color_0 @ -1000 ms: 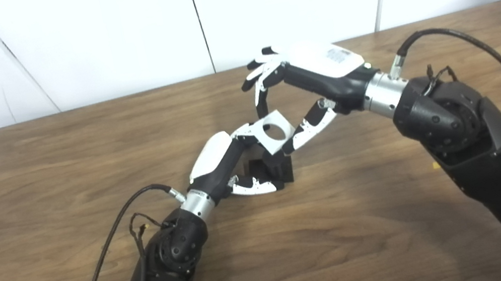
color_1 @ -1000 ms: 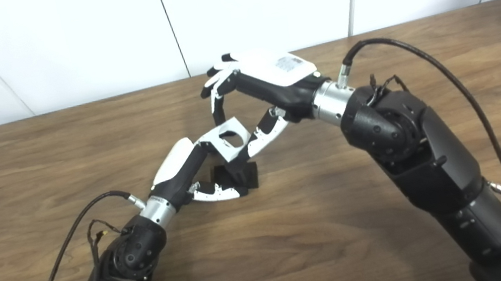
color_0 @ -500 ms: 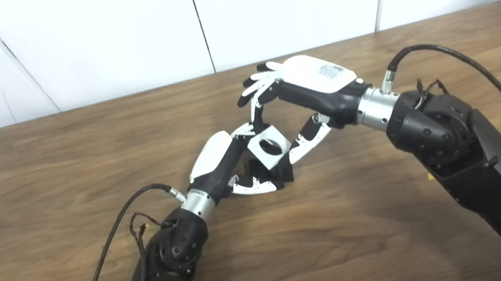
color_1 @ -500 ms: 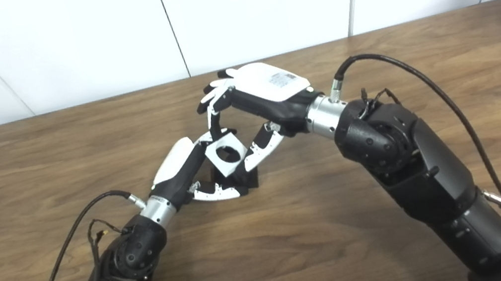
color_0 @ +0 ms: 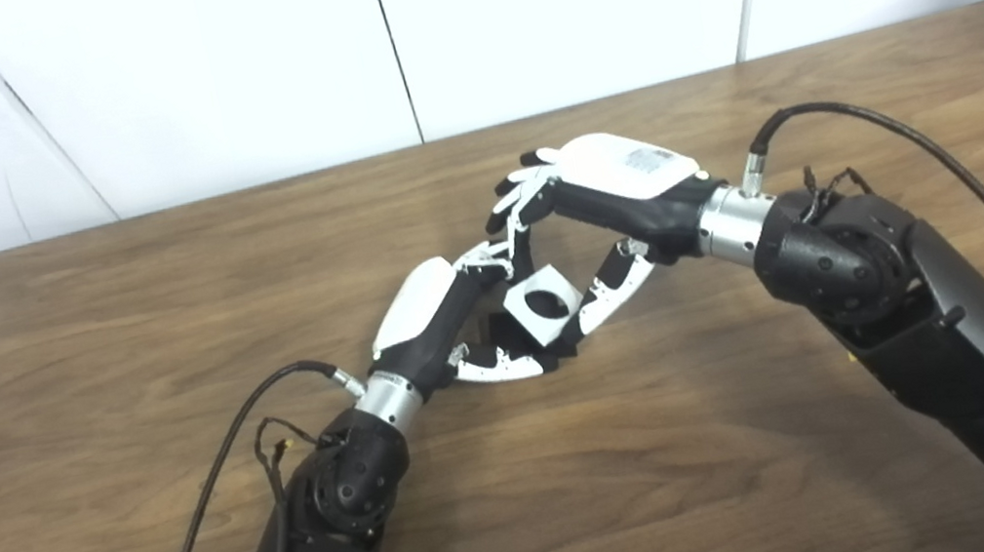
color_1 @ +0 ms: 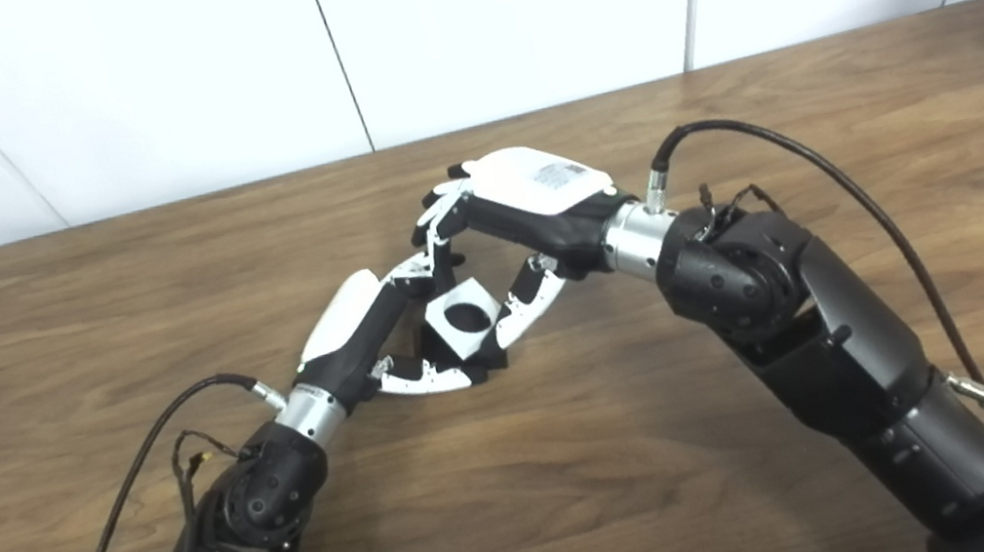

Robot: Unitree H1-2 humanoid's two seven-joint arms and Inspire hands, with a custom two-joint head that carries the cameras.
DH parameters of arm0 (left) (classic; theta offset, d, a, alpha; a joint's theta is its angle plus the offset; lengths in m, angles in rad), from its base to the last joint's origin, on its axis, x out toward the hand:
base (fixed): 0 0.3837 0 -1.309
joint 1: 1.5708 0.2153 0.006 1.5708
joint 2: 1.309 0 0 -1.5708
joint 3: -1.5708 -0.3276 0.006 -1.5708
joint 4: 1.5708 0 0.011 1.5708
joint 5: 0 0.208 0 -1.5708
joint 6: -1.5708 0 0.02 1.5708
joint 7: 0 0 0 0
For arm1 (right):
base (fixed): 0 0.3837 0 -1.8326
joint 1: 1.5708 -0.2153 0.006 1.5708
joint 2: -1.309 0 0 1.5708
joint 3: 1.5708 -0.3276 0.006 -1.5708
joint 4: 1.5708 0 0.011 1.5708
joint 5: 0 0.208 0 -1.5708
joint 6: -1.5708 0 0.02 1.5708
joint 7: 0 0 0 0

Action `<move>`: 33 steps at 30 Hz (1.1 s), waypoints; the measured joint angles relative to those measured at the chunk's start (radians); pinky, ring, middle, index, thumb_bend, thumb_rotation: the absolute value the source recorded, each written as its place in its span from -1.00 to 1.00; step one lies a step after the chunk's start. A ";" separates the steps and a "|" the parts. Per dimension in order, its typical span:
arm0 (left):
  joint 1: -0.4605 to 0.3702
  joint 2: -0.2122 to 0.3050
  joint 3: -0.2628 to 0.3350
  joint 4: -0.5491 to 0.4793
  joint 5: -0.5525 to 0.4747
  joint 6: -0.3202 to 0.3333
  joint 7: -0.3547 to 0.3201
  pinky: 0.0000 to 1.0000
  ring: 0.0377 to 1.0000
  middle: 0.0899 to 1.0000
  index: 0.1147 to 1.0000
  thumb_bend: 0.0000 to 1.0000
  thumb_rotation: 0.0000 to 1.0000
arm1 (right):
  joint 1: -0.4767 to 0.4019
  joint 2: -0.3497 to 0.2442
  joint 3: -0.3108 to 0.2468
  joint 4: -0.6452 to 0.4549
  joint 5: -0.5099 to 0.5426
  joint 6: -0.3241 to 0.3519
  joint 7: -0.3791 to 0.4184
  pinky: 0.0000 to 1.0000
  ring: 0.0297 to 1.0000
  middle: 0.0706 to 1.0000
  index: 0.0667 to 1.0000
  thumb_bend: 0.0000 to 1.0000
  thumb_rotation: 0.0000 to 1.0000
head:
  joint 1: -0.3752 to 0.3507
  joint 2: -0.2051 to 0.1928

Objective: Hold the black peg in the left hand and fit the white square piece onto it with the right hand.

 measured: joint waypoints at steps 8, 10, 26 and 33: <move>0.000 0.000 0.000 0.000 0.001 0.001 0.000 0.68 0.87 0.75 -0.15 0.04 -0.84 | -0.039 -0.001 0.002 0.027 -0.005 -0.014 0.000 1.00 0.78 0.54 -0.12 0.04 -0.72 | -0.002 0.003; 0.000 0.000 -0.001 -0.001 0.003 0.002 0.000 0.68 0.87 0.75 -0.15 0.04 -0.84 | -0.047 -0.002 0.003 0.037 -0.008 -0.020 0.000 0.98 0.77 0.54 -0.12 0.04 -0.72 | -0.002 0.005; 0.002 -0.003 -0.001 -0.007 0.005 0.013 0.000 0.67 0.87 0.75 -0.15 0.04 -0.84 | -0.054 -0.001 0.006 0.069 -0.017 -0.028 0.000 0.97 0.79 0.54 -0.12 0.04 -0.72 | 0.005 0.012; 0.002 -0.004 -0.001 -0.008 0.005 0.014 0.000 0.68 0.87 0.74 -0.15 0.04 -0.84 | -0.043 0.001 0.014 0.093 -0.017 -0.030 0.000 0.96 0.78 0.55 -0.12 0.04 -0.73 | 0.006 0.018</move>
